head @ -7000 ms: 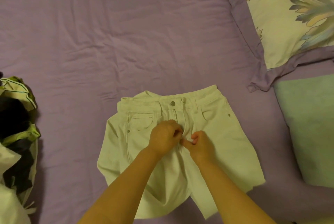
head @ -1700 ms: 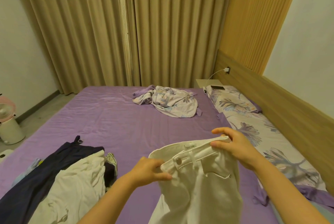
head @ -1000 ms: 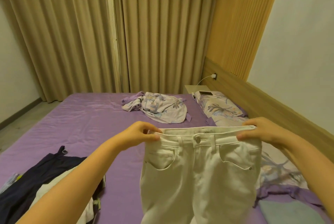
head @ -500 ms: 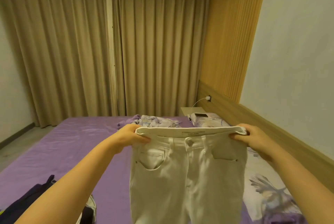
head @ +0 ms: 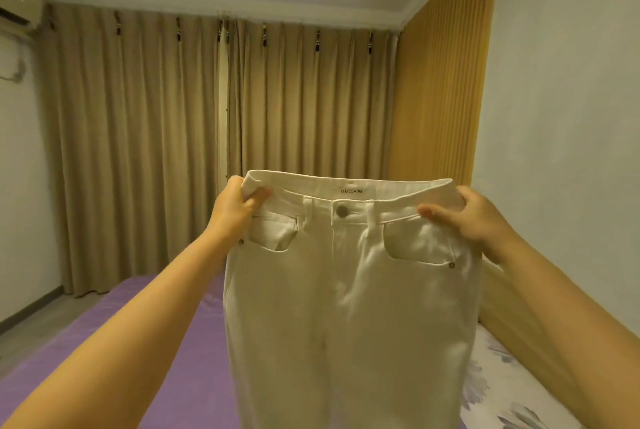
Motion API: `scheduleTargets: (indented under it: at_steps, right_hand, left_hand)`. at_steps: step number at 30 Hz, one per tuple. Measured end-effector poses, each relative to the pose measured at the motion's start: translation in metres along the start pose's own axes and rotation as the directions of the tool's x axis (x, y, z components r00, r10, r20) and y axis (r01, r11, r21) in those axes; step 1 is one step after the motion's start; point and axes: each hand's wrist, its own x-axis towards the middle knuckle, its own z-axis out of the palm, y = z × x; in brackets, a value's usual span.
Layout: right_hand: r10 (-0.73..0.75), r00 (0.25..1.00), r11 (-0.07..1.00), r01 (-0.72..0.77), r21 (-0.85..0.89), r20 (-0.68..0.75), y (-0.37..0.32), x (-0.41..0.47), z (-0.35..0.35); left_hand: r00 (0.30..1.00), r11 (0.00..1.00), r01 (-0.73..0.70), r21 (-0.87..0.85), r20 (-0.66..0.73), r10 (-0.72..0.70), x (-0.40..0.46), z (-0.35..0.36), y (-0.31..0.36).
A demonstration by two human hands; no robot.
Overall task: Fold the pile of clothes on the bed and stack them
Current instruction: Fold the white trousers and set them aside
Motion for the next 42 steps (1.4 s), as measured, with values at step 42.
scheduleTargets:
  at_steps: [42]
  right_hand:
    - [0.066,0.993,0.987,-0.079,0.141,0.094,0.003,0.007,0.003]
  left_hand:
    - [0.825,0.771,0.446,-0.455,0.543,-0.157,-0.029,-0.021,0.01]
